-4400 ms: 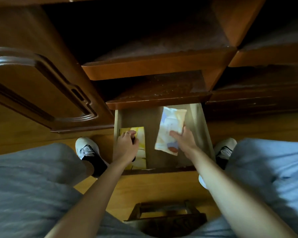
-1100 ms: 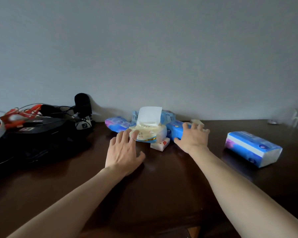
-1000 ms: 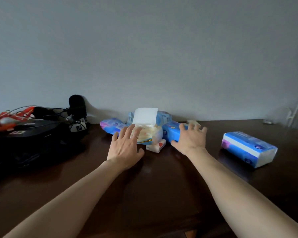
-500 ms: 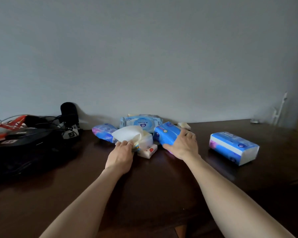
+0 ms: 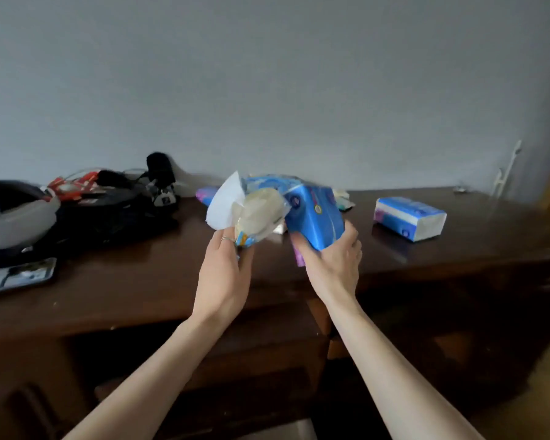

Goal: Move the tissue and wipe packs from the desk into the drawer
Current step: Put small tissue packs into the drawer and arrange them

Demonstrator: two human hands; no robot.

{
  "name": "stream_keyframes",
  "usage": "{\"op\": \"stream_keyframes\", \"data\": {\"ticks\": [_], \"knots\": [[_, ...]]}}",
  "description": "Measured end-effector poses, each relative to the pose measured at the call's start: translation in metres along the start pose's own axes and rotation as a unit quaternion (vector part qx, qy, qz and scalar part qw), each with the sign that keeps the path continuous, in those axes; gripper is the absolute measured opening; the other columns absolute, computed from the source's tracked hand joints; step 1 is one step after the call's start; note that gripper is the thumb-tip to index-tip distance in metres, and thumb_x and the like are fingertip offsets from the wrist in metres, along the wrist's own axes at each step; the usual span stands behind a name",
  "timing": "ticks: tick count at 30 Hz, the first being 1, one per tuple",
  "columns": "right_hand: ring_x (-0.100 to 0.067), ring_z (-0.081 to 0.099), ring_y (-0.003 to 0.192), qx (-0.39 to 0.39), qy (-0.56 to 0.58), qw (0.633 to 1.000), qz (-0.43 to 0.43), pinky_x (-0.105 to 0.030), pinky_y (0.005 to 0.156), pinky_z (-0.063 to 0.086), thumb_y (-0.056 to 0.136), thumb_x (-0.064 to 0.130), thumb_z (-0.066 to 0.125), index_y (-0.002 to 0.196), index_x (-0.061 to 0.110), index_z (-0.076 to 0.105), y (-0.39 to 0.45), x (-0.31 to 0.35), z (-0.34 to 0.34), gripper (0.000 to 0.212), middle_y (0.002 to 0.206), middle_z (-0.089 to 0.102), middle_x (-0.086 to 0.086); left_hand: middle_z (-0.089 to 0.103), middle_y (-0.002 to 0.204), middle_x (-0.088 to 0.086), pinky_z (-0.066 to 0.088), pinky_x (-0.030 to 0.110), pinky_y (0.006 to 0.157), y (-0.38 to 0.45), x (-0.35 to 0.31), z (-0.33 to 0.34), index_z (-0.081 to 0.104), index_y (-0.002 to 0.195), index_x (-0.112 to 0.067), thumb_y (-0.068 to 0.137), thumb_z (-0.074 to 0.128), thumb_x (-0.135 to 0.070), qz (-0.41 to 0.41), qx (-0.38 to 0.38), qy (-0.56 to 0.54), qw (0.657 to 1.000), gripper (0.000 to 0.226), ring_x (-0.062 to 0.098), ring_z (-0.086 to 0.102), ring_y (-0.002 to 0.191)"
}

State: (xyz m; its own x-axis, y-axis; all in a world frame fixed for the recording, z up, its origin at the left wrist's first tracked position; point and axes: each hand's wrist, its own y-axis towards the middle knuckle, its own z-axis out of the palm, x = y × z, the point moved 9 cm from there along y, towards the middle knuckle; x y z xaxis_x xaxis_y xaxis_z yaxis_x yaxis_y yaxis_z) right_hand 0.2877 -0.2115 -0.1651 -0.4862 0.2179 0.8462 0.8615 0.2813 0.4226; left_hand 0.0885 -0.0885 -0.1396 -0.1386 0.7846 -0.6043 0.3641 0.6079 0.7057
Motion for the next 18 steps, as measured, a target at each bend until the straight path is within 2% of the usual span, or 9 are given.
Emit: {"op": "stream_keyframes", "data": {"ticks": [2,5,7,9,11,13,15,17,18], "knots": [[-0.023,0.036,0.131,-0.028,0.065,0.996,-0.048,-0.028,0.093,0.033,0.069,0.068,0.077,0.152,0.021,0.028,-0.059,0.004,-0.016,0.108,0.140,0.045,-0.006,0.053,0.103,-0.009,0.046,0.031,0.079,-0.047,-0.018,-0.018,0.055,0.107,-0.026,0.101,0.054,-0.027,0.037,-0.008,-0.006,0.999,0.006,0.018,0.056,0.096],[-0.021,0.037,0.133,-0.061,0.102,0.990,-0.075,-0.013,0.094,0.026,0.074,0.058,0.083,0.155,0.017,0.028,-0.130,-0.015,-0.036,0.107,0.146,0.043,-0.007,0.059,0.117,0.002,0.047,0.027,0.089,-0.112,-0.023,-0.038,0.055,0.122,-0.018,0.097,0.055,-0.026,0.075,-0.016,0.045,0.996,0.026,0.023,0.056,0.112],[-0.015,0.039,0.133,-0.042,0.107,0.991,-0.068,-0.009,0.097,0.029,0.074,0.056,0.085,0.156,0.016,0.027,-0.172,-0.042,-0.039,0.107,0.147,0.041,-0.004,0.057,0.124,0.006,0.044,0.023,0.091,-0.155,-0.016,-0.046,0.053,0.128,-0.013,0.096,0.057,-0.029,0.102,-0.004,0.086,0.991,0.036,0.023,0.055,0.117],[-0.009,0.039,0.130,-0.003,0.093,0.994,-0.057,-0.002,0.097,0.030,0.075,0.055,0.085,0.156,0.017,0.026,-0.211,-0.073,-0.033,0.108,0.144,0.040,0.000,0.054,0.125,0.003,0.042,0.022,0.091,-0.194,-0.002,-0.047,0.053,0.125,-0.012,0.091,0.062,-0.029,0.120,0.013,0.111,0.986,0.039,0.024,0.054,0.116],[-0.004,0.039,0.124,0.064,0.064,0.996,-0.009,0.000,0.094,0.031,0.074,0.057,0.084,0.156,0.019,0.025,-0.248,-0.115,-0.021,0.109,0.137,0.039,0.006,0.054,0.123,-0.002,0.042,0.021,0.089,-0.233,0.025,-0.043,0.054,0.121,-0.015,0.085,0.064,-0.031,0.094,0.042,0.130,0.986,0.040,0.021,0.054,0.112],[-0.006,0.040,0.122,0.122,0.014,0.991,0.052,-0.010,0.097,0.034,0.071,0.062,0.083,0.156,0.018,0.026,-0.278,-0.164,-0.008,0.111,0.135,0.041,0.005,0.056,0.118,-0.005,0.044,0.022,0.084,-0.274,0.063,-0.034,0.055,0.117,-0.019,0.082,0.065,-0.035,0.044,0.093,0.150,0.983,0.040,0.018,0.055,0.107],[-0.017,0.041,0.125,0.165,-0.056,0.979,0.102,-0.025,0.096,0.036,0.066,0.066,0.081,0.154,0.015,0.029,-0.299,-0.204,0.006,0.114,0.138,0.046,-0.007,0.058,0.112,-0.006,0.046,0.025,0.081,-0.315,0.103,-0.027,0.058,0.113,-0.019,0.076,0.072,-0.034,-0.009,0.146,0.194,0.970,0.042,0.016,0.056,0.103],[-0.027,0.045,0.124,0.209,-0.118,0.958,0.155,-0.035,0.095,0.043,0.064,0.063,0.080,0.150,0.014,0.032,-0.317,-0.235,0.025,0.110,0.134,0.050,-0.011,0.065,0.109,-0.002,0.050,0.031,0.082,-0.352,0.142,-0.021,0.064,0.112,-0.016,0.072,0.082,-0.033,-0.079,0.203,0.254,0.942,0.047,0.019,0.061,0.103],[-0.027,0.048,0.119,0.233,-0.145,0.946,0.173,-0.036,0.091,0.046,0.062,0.062,0.081,0.146,0.016,0.035,-0.326,-0.248,0.036,0.106,0.127,0.052,-0.007,0.068,0.109,0.000,0.053,0.034,0.078,-0.365,0.159,-0.019,0.066,0.114,-0.015,0.072,0.083,-0.036,-0.125,0.224,0.277,0.926,0.050,0.021,0.063,0.102]]}}
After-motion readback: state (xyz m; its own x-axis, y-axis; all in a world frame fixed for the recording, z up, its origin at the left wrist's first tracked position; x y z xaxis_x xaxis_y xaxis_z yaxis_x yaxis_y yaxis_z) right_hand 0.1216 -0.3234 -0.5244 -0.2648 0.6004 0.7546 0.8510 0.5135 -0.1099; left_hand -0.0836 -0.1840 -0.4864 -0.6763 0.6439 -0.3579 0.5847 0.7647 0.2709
